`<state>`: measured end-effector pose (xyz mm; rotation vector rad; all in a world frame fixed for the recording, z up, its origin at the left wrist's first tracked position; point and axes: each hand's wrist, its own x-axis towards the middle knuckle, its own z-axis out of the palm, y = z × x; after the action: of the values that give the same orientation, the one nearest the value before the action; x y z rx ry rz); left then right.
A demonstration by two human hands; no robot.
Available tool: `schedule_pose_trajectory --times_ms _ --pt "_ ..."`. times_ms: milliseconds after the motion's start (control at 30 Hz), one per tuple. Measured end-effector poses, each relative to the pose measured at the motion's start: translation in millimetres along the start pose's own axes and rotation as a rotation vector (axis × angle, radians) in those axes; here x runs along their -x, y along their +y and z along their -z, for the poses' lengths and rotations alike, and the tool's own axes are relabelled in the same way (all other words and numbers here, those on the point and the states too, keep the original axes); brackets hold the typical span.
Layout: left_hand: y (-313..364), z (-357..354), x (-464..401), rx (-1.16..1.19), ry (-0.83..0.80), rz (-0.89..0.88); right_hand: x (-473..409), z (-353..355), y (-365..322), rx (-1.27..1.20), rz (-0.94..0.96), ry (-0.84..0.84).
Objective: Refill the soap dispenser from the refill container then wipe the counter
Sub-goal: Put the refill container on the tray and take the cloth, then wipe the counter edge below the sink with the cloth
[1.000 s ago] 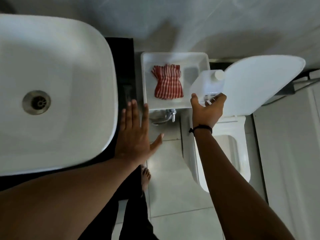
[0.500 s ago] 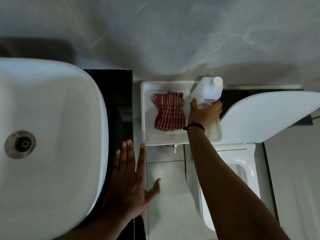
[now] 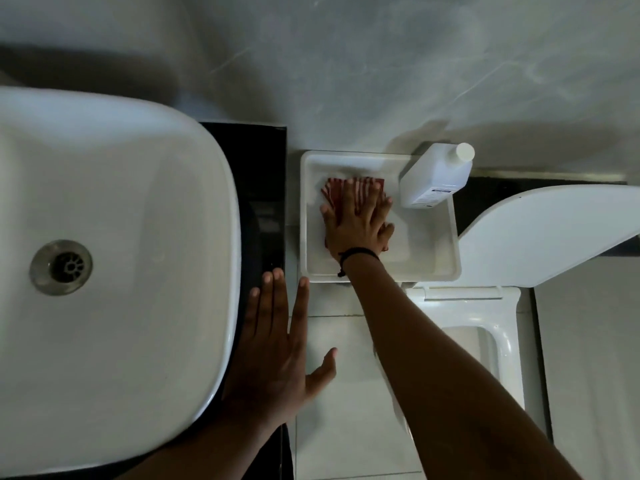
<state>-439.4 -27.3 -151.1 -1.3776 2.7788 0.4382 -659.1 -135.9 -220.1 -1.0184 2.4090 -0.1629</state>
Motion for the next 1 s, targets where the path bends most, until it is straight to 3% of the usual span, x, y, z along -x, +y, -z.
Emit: schedule_pose_trajectory --times_ms 300,600,833,1000 --pt "3 2 -1 -0.025 -0.012 -0.005 -17 -11 -5 0.097 0.032 0.11" --pt "1 -1 3 0.003 0.024 -0.02 -3 22 -7 0.119 0.066 0.103" --pt "-7 23 14 0.113 0.054 -0.127 136 69 -13 0.042 0.169 0.252" --pt "-25 44 84 0.315 0.132 -0.275 273 53 -30 0.011 0.246 0.286"
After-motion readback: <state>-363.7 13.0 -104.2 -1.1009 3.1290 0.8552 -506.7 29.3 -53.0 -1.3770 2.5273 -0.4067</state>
